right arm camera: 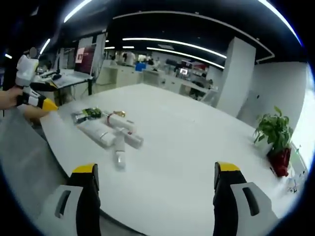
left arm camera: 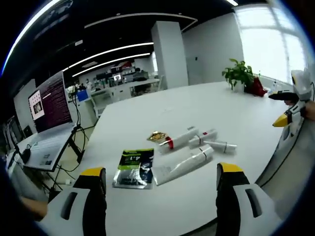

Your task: Arrange the skincare products in the storage area until every visible bottle or jar stands upright without overlapping.

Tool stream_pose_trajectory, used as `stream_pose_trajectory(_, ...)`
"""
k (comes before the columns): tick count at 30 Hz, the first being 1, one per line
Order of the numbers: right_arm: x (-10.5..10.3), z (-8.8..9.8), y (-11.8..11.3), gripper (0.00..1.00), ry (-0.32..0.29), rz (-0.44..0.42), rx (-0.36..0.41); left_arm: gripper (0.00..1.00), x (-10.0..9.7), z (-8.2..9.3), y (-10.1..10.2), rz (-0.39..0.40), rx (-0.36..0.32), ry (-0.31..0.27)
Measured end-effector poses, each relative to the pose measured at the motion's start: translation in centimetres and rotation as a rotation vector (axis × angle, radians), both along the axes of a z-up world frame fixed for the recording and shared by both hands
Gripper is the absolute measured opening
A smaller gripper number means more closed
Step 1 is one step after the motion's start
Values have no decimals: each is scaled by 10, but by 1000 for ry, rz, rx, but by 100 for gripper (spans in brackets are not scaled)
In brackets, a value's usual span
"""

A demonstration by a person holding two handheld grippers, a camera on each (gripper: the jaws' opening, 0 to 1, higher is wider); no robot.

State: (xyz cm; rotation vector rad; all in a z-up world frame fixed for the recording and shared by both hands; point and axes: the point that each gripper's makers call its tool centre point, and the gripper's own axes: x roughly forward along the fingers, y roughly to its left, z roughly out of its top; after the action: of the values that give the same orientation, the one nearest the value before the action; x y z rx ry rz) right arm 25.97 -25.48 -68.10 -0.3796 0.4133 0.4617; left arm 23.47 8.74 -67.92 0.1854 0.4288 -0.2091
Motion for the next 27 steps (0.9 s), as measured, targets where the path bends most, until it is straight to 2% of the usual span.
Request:
stream_pose_trajectory(3, 0, -2, 1, 96, 7, 8, -16, 88, -1, -3, 2, 11, -1, 15)
stream_pose_trajectory(7, 0, -2, 2, 96, 12, 10, 7, 88, 0, -6, 6, 17, -1, 31)
stream_pose_trajectory(9, -1, -6, 2, 96, 39, 11, 18, 88, 0, -6, 4, 15, -3, 29)
stream_pose_trajectory(13, -2, -5, 4, 95, 39, 15, 33, 88, 1, -6, 5, 25, -12, 31)
stream_pose_trajectory(19, -3, -15, 8, 94, 101, 36, 36, 86, -1, -16, 11, 54, -17, 79)
stream_pose_trajectory(23, -4, -2, 5, 92, 59, 17, 57, 86, -1, -18, 13, 59, 15, 82)
stream_pose_trajectory(27, -5, -12, 10, 93, 108, 39, 68, 86, -1, -18, 16, 76, 6, 86)
